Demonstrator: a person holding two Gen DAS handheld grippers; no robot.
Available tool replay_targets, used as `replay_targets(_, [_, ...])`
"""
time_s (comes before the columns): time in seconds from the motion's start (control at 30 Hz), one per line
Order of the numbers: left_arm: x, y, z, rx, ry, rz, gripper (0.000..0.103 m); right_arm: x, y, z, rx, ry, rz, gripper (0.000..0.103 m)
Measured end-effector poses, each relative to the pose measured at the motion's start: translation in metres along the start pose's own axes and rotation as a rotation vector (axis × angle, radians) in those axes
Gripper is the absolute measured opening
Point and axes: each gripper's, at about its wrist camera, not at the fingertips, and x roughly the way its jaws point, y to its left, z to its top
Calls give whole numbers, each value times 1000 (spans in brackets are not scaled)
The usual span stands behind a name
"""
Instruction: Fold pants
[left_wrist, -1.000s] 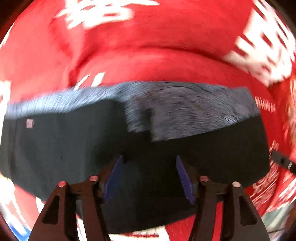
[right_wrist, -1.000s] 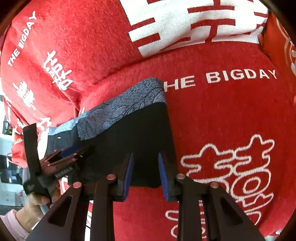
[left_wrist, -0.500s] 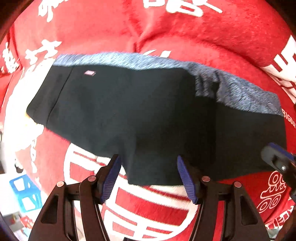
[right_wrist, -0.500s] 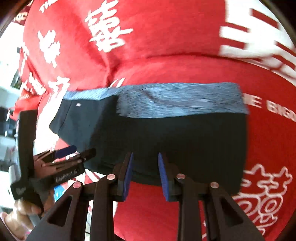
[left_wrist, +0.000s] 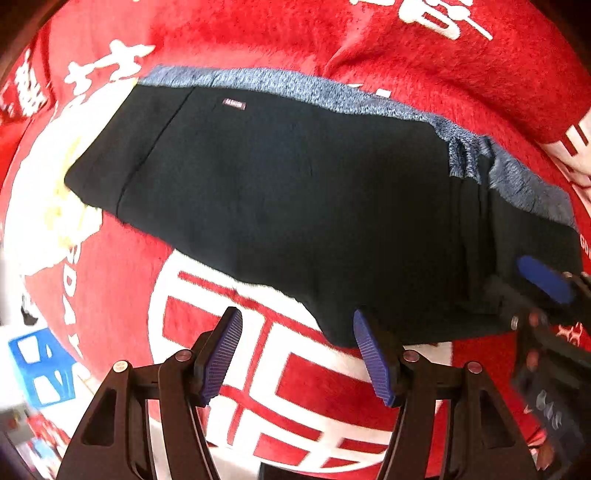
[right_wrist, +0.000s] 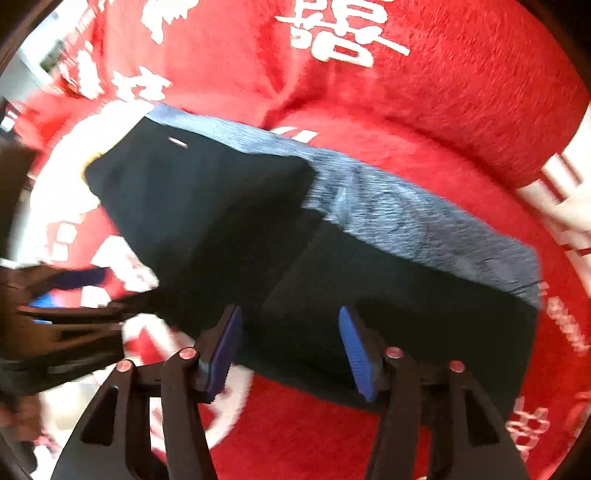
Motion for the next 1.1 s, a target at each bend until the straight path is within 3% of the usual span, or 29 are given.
replay_targets(0.03, [1, 3, 3, 19, 2, 11, 64, 4, -3, 1, 49, 18, 15, 27])
replay_targets(0.13, [1, 15, 10, 36, 5, 2, 64, 6, -8, 3, 155, 42, 26, 21])
replay_targets(0.23, [2, 25, 17, 38, 1, -10, 64, -1, 4, 4, 119, 36, 32, 19])
replay_targets(0.27, [1, 27, 20, 36, 1, -16, 64, -1, 8, 4, 105, 42, 31, 11])
replay_targets(0.4, [5, 40, 31, 27, 9, -36, 64, 2, 25, 4, 57, 59, -13, 12])
replay_targets(0.57, [6, 48, 32, 26, 15, -52, 64, -5, 36, 10, 66, 72, 43, 16])
replay_targets(0.73, [6, 59, 35, 22, 12, -68, 64, -26, 27, 17, 132, 6, 2, 23])
replay_targets(0.8, [8, 65, 37, 17, 10, -75, 64, -29, 16, 20, 190, -10, -39, 38])
replay_targets(0.87, [8, 71, 38, 5, 7, -89, 64, -22, 4, 22, 248, 6, -83, 44])
replay_targets(0.97, [10, 79, 37, -17, 5, -124, 64, -4, -6, 22, 291, 43, -100, 44])
replay_targets(1.03, [12, 86, 34, -26, 12, -139, 78, 22, 0, 19, 285, 152, -105, 46])
replay_targets(1.07, [11, 90, 33, -34, 3, -142, 88, 24, 6, 19, 269, 142, -135, 49])
replay_targets(1.1, [10, 92, 31, -39, -10, -147, 88, 22, 12, 19, 248, 129, -151, 57])
